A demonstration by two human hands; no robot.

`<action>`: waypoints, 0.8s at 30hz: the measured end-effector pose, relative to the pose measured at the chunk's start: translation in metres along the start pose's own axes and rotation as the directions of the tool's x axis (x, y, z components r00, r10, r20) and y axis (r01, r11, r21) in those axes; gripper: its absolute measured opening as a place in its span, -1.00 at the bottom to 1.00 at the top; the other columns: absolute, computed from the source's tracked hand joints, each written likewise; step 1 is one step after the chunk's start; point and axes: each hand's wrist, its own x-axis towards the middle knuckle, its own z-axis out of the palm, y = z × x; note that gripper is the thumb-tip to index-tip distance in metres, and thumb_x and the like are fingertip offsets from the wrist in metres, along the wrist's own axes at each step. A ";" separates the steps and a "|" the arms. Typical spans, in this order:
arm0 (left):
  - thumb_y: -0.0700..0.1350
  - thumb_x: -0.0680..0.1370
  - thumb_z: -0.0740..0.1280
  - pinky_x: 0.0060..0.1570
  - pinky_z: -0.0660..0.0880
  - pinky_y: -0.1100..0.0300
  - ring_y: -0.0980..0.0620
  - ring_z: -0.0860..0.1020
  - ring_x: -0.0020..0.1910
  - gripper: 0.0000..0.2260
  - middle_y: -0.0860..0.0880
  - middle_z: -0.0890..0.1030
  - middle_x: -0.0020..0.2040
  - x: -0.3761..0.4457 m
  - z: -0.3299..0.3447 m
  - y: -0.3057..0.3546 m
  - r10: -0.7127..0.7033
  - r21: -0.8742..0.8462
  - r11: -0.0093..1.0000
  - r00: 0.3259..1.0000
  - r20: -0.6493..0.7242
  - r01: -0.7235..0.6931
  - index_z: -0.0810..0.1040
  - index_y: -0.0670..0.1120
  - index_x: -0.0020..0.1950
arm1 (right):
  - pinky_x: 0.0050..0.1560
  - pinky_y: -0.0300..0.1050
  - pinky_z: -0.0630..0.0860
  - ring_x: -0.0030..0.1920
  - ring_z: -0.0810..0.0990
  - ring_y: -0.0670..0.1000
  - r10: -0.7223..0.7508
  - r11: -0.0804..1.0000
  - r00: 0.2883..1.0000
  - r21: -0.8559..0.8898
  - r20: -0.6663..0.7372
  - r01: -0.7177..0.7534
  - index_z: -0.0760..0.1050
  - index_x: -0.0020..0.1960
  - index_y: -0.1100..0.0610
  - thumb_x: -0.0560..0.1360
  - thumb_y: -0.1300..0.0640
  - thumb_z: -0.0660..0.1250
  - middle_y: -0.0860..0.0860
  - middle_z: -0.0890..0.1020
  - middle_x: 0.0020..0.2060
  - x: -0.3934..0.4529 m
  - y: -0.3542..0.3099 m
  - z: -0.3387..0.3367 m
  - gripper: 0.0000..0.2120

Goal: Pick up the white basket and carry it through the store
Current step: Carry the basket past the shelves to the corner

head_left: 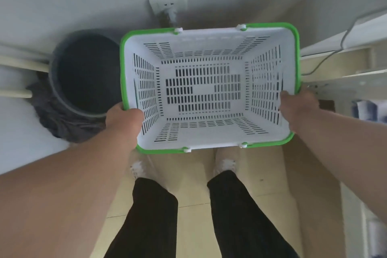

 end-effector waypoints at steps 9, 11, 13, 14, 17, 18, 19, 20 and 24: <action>-0.31 0.49 0.26 -0.05 0.71 -0.13 -0.21 0.73 -0.05 -0.63 -0.08 0.74 -0.04 -0.026 0.036 -0.015 -0.084 -0.033 0.996 0.996 -0.024 0.083 0.70 -0.05 0.18 | 0.11 0.16 0.61 -0.03 0.56 0.15 -0.094 0.989 0.995 -0.121 -0.032 0.089 0.51 0.36 0.04 0.64 0.12 0.27 0.02 0.57 0.01 0.026 -0.003 -0.020 -0.70; -0.32 0.51 0.27 -0.03 0.70 -0.12 -0.21 0.72 -0.04 -0.65 -0.08 0.73 -0.04 -0.024 0.038 -0.018 -0.095 -0.012 0.995 0.995 -0.031 0.095 0.69 -0.05 0.19 | 0.05 0.12 0.61 -0.05 0.57 0.17 -0.096 0.983 0.995 -0.160 -0.027 0.091 0.52 0.28 0.05 0.62 0.10 0.29 0.04 0.60 0.00 0.028 -0.003 -0.019 -0.76; -0.32 0.53 0.29 0.03 0.69 -0.15 -0.22 0.71 -0.01 -0.65 -0.08 0.73 -0.01 -0.016 0.037 -0.024 -0.097 0.036 0.995 0.995 -0.028 0.098 0.69 -0.04 0.22 | -0.05 0.05 0.55 -0.06 0.58 0.20 -0.088 0.971 0.995 -0.226 -0.038 0.077 0.49 0.12 0.05 0.59 0.09 0.28 0.08 0.59 -0.06 0.030 -0.003 -0.015 -0.88; -0.32 0.54 0.30 0.07 0.68 -0.16 -0.23 0.70 0.01 -0.65 -0.07 0.72 -0.01 -0.013 0.037 -0.026 -0.096 0.065 0.993 0.995 -0.025 0.097 0.69 -0.04 0.23 | -0.07 0.01 0.50 -0.06 0.57 0.20 -0.085 0.968 0.995 -0.241 -0.043 0.072 0.46 0.07 0.06 0.59 0.10 0.27 0.09 0.58 -0.08 0.030 -0.004 -0.013 -0.91; -0.29 0.57 0.35 0.11 0.67 -0.16 -0.24 0.69 0.06 -0.68 -0.10 0.73 0.06 0.000 0.035 -0.032 -0.056 0.147 0.987 0.998 -0.012 0.058 0.67 -0.05 0.28 | -0.07 -0.03 0.45 -0.05 0.52 0.18 -0.094 0.965 0.995 -0.250 -0.043 0.080 0.42 0.08 0.11 0.58 0.17 0.25 0.10 0.54 -0.05 0.030 -0.002 -0.004 -0.91; -0.26 0.57 0.39 0.13 0.66 -0.16 -0.26 0.69 0.08 -0.70 -0.15 0.73 0.12 0.003 0.035 -0.030 -0.021 0.184 0.983 1.000 -0.021 0.024 0.67 -0.07 0.29 | -0.07 -0.02 0.46 -0.04 0.52 0.18 -0.098 0.964 0.995 -0.250 -0.034 0.086 0.41 0.12 0.14 0.59 0.17 0.24 0.10 0.53 -0.04 0.029 -0.001 0.000 -0.88; -0.22 0.58 0.42 0.15 0.65 -0.15 -0.26 0.69 0.10 -0.72 -0.19 0.73 0.18 0.009 0.034 -0.028 0.029 0.222 0.975 0.999 -0.037 -0.020 0.67 -0.10 0.30 | -0.06 -0.01 0.47 -0.03 0.52 0.18 -0.107 0.961 0.994 -0.258 -0.024 0.098 0.39 0.16 0.16 0.60 0.18 0.24 0.10 0.52 -0.05 0.028 0.002 0.003 -0.85; -0.17 0.60 0.44 0.16 0.63 -0.13 -0.27 0.68 0.13 -0.72 -0.21 0.72 0.21 0.011 0.033 -0.024 0.073 0.265 0.963 0.996 -0.055 -0.056 0.66 -0.13 0.31 | -0.06 -0.02 0.46 -0.04 0.51 0.17 -0.114 0.957 0.993 -0.269 -0.005 0.109 0.38 0.18 0.17 0.61 0.19 0.23 0.08 0.50 -0.08 0.026 0.003 0.005 -0.83; -0.12 0.64 0.43 0.07 0.57 -0.01 -0.25 0.63 0.07 -0.69 -0.20 0.68 0.18 0.024 0.029 -0.011 0.146 0.360 0.925 0.988 -0.046 -0.119 0.64 -0.17 0.37 | -0.06 -0.02 0.41 -0.05 0.49 0.15 -0.170 0.940 0.985 -0.297 0.015 0.166 0.35 0.14 0.14 0.62 0.28 0.18 0.09 0.50 -0.05 0.022 0.008 0.012 -0.88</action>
